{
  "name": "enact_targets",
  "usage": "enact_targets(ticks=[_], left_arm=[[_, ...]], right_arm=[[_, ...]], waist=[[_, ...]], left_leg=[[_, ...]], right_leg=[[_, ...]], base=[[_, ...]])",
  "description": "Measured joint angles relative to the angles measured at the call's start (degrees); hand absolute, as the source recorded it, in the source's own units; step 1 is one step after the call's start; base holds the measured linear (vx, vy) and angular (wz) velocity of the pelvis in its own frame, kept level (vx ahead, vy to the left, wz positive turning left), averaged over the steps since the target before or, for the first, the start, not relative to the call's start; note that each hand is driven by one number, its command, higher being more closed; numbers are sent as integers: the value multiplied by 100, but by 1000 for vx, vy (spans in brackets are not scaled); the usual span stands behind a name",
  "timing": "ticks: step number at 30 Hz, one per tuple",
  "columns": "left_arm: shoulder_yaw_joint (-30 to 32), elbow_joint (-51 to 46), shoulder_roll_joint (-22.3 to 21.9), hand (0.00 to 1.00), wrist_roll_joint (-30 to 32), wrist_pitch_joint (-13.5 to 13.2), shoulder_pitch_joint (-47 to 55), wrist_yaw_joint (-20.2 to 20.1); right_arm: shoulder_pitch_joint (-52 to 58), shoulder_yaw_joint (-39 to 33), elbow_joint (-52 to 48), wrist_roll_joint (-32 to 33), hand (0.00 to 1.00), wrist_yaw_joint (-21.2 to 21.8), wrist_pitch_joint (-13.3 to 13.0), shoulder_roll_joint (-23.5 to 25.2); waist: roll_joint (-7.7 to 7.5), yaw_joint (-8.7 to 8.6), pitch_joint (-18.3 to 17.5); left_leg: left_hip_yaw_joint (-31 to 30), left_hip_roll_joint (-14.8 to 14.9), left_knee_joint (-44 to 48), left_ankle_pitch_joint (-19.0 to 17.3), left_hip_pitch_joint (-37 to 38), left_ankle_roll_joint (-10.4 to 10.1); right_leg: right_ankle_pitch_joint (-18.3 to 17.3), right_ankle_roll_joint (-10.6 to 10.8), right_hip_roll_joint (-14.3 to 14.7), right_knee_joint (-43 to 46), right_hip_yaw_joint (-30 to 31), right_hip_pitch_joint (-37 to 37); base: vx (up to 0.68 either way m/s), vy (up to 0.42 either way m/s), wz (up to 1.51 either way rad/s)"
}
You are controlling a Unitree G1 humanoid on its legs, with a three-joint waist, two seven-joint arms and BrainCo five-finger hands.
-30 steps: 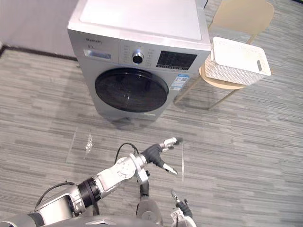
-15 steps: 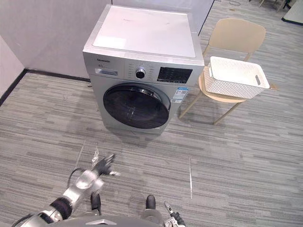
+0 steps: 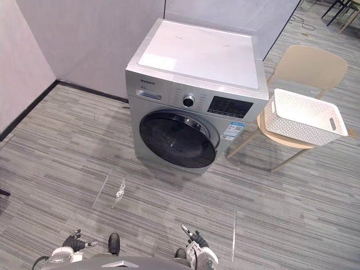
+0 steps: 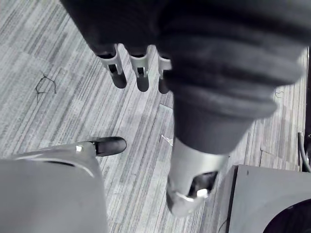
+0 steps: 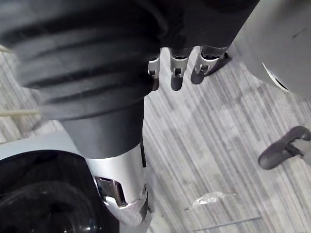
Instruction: Pick up the laundry basket with both hands and put the clothes into the washing machine.
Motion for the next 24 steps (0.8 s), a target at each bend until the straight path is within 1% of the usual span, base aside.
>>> enact_targets(ticks=[1,3,4,5,6,7,8,10,11,13,15,16,17,18,19,20,21,23,24], left_arm=[[-21,0,-4,0,-1,0,-104,32],[-98,-44,-13,0,-15,0,-387,98],[-213,-153,-2,0,-100,0,-707,148],[-357,-247,3,0,-123,-7,-1110,233],[-419,-254,6,0,-133,-8,-1331,260],[-551,-256,8,0,-190,-9,-1759,323],[-631,-257,21,0,-219,-9,-1909,348],[-924,-272,4,0,-227,-13,-2739,464],[-999,-270,4,0,-227,-14,-2951,494],[-1193,-274,18,0,-229,-5,-3766,588],[-1346,-423,16,0,-241,11,-4406,641],[-1460,-591,9,0,-256,18,-4800,676],[-1528,-753,9,0,-263,20,-5070,710],[-1553,-856,-2,0,-265,21,-5241,726],[-1638,-1041,-5,0,-279,25,-5616,736],[-1658,-1256,35,0,-334,24,-6018,736],[-1664,-1379,39,0,-347,23,-6203,737],[-1772,-1892,352,0,-448,22,-7023,736],[-1781,-2011,442,0,-455,26,-7201,740]], right_arm=[[-16,2,-23,0,0,0,-2,-4],[-53,-1,-70,4,0,-3,-3,-10],[-116,-1,-173,21,0,-12,-3,-9],[-222,-9,-300,54,0,-18,-12,-17],[-278,-11,-380,60,0,-31,-13,-21],[-367,-9,-559,77,0,-75,-28,-24],[-374,-8,-670,112,0,-83,-29,-24],[-367,-6,-979,208,0,-93,-71,-38],[-360,-5,-1052,275,0,-110,-82,-39],[-289,-2,-1478,432,0,-135,-132,-35],[-156,4,-1949,524,0,-176,-143,-17],[-67,8,-2206,562,0,-230,-156,-7],[-21,16,-2325,563,0,-243,-174,-7],[25,17,-2399,564,0,-249,-181,-7],[147,33,-2537,565,0,-245,-211,-3],[240,34,-2600,565,0,-243,-251,2],[275,34,-2641,565,0,-243,-251,8],[331,31,-2713,565,0,-235,-268,35],[332,30,-2715,569,0,-233,-271,45]], waist=[[-43,-23,40],[-118,-63,140],[-165,-124,319],[-179,-200,592],[-183,-213,725],[-174,-239,948],[-179,-260,1007],[-193,-414,1238],[-200,-425,1300],[-180,-433,1427],[-187,-438,1495],[-191,-434,1529],[-196,-434,1543],[-196,-437,1544],[-195,-434,1545],[-195,-437,1545],[-195,-437,1545],[-195,-450,1543],[-196,-444,1542]], left_leg=[[100,14,8,-9,-74,0],[258,52,48,27,-260,44],[301,90,255,-4,-510,51],[357,181,612,-150,-792,78],[396,228,813,-233,-921,91],[499,377,1213,-412,-1194,116],[557,433,1392,-496,-1324,120],[653,617,2063,-873,-1810,173],[696,705,2296,-984,-1964,169],[792,1119,3117,-1404,-2617,171],[827,1412,3528,-1575,-3045,189],[867,1590,3674,-1624,-3235,193],[918,1703,3702,-1627,-3304,191],[941,1756,3706,-1627,-3334,190],[971,1848,3711,-1627,-3377,188],[1022,1932,3734,-1624,-3422,177],[1041,1986,3760,-1627,-3446,166],[1041,2081,3816,-1620,-3597,112],[1041,2094,3816,-1607,-3634,89]], right_leg=[[55,36,3,19,112,-142],[170,42,21,29,262,-411],[278,54,36,47,327,-620],[447,53,76,54,384,-797],[551,51,106,56,457,-884],[743,35,171,62,565,-1070],[813,26,197,74,634,-1173],[965,39,269,85,844,-1486],[1003,39,314,95,924,-1586],[1241,50,543,98,1178,-2050],[1465,37,743,78,1300,-2393],[1684,66,858,2,1336,-2549],[1867,54,940,-64,1385,-2628],[1971,60,984,-105,1401,-2670],[2078,48,1058,-159,1402,-2722],[2089,55,1106,-165,1404,-2774],[2089,55,1137,-175,1402,-2798],[2089,55,1206,-271,1399,-2897],[2089,55,1223,-272,1397,-2942]], base=[[34,3,-50],[31,2,-43],[-28,8,-33],[-61,8,-36],[-111,15,-52],[-112,8,-52],[-173,35,-66],[-174,50,-54],[-171,45,-65],[-227,21,-87],[-198,-32,-75],[-153,-65,-69],[-124,-64,-55],[-69,-56,-43],[-20,-45,-31],[0,-41,-26],[30,-39,-20],[36,-36,-22],[30,-43,-20]])
